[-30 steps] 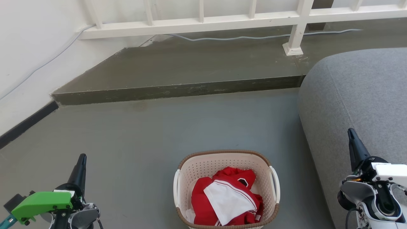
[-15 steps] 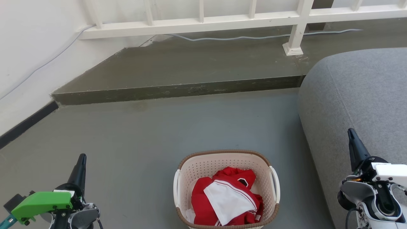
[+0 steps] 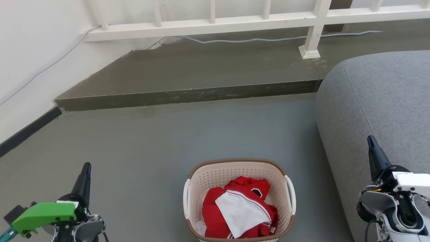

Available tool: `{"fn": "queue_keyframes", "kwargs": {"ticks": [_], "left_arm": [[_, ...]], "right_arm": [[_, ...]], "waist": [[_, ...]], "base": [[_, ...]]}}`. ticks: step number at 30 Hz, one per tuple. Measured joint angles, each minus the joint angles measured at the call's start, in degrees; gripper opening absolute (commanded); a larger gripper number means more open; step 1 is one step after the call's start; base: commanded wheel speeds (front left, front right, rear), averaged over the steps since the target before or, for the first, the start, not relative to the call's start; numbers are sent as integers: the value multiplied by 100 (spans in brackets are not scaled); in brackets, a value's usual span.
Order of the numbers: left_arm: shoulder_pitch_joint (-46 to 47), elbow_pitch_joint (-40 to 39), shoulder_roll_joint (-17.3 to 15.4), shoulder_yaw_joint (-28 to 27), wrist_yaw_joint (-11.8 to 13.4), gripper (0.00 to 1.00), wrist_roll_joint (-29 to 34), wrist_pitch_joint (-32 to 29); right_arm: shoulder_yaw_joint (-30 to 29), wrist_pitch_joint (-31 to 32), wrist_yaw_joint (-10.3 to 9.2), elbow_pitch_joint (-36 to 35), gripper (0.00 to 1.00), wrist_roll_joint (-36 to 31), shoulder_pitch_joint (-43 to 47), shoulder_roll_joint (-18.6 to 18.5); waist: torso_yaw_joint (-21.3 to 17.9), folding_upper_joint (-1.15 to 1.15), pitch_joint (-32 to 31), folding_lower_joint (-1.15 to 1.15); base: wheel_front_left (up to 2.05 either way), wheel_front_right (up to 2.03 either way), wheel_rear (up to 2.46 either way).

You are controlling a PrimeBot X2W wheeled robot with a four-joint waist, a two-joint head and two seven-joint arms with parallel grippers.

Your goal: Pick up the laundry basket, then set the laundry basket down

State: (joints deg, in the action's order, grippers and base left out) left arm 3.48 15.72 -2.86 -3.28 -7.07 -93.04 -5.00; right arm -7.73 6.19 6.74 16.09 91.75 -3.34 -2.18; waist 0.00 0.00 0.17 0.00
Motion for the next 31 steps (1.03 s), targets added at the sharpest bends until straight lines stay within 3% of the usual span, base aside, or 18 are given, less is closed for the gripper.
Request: {"fn": "queue_keyframes", "kwargs": {"ticks": [31], "left_arm": [[0, 0, 1, -8, 0, 0, 0, -1]], "right_arm": [[0, 0, 1, -1, 0, 0, 0, 0]], "waist": [[0, 0, 0, 0]], "base": [[0, 0, 0]]}}
